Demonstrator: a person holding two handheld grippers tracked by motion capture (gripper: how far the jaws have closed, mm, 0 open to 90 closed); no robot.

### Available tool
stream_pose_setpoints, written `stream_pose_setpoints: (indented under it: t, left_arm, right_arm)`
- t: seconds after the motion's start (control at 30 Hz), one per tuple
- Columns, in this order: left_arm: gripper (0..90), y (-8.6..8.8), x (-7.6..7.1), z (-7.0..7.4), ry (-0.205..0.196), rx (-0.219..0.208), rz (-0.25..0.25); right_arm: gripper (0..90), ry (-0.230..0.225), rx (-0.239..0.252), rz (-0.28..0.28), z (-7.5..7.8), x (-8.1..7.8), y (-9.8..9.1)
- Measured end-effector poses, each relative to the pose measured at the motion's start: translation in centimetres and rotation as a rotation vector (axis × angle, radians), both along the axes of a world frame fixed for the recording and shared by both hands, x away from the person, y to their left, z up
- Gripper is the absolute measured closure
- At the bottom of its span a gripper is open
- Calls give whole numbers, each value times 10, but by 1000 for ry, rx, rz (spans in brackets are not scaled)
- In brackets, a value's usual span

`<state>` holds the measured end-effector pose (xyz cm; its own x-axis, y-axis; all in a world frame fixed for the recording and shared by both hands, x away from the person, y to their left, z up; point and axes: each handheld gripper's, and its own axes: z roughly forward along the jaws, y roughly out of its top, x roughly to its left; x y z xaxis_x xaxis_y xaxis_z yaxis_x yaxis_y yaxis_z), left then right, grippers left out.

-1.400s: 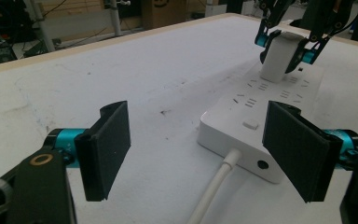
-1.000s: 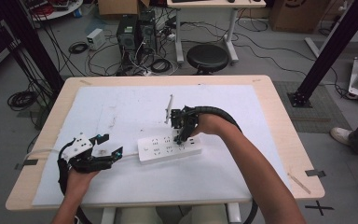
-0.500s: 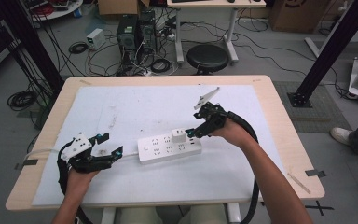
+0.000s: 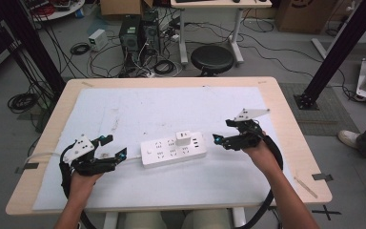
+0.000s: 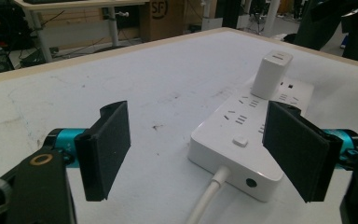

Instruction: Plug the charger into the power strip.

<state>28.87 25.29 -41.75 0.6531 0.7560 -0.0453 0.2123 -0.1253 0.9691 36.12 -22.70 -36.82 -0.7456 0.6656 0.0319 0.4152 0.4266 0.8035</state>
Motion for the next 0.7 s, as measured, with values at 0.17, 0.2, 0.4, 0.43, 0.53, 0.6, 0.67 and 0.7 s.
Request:
stream_pose_setpoints:
  t: [0.17,0.2,0.4,0.43,0.53,0.6,0.67,0.7]
  left_arm:
    - [234,0,1,0,2,-3,3]
    - [234,0,0,0,1,-5,5]
    - [234,2,0,0,-2,-3,4]
    - [233,1,0,0,-3,-5,4]
    - [234,1,-1,1,-7,1,1]
    - [233,1,-2,1,-8,-3,1]
    - [233,1,-3,1,-9,-5,3]
    - [234,1,-3,1,-10,-4,2]
  right_arm:
    - [186,-22,13,-33,-10,-16,-13]
    - [186,-21,16,-40,-11,-18,-14]
    - [186,-64,37,-77,-16,-30,-19]
    - [186,-65,37,-82,-17,-32,-20]
    - [186,-75,55,-92,-21,-35,-22]
    - [186,-76,63,-102,-24,-38,-23]
    - [186,-81,65,-108,-26,-41,-25]
    - [186,-80,65,-113,-26,-43,-26]
